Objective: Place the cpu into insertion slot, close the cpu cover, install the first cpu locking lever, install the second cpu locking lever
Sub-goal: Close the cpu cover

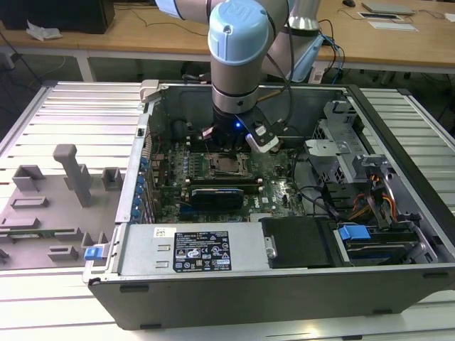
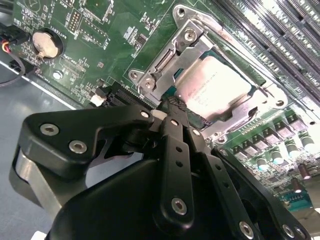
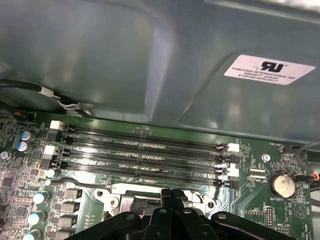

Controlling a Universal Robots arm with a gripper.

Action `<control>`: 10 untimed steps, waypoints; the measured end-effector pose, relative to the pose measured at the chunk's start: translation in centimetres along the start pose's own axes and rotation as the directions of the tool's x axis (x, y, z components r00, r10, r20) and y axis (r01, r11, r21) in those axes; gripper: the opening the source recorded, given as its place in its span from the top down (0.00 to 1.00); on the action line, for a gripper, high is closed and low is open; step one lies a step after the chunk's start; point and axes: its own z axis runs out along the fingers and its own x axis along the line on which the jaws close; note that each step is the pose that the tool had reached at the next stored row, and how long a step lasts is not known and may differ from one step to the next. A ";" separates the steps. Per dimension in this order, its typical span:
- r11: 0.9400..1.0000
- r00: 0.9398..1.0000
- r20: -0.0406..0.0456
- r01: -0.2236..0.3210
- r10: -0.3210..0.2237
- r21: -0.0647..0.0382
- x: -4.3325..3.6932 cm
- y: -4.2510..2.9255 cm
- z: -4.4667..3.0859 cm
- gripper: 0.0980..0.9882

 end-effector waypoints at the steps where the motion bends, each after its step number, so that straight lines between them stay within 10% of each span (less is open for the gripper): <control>1: 1.000 1.000 0.000 0.001 -0.001 0.000 -0.02 0.00 0.00 0.99; 10: 1.000 1.000 -0.002 0.005 -0.005 0.000 -0.50 0.19 -0.82 0.99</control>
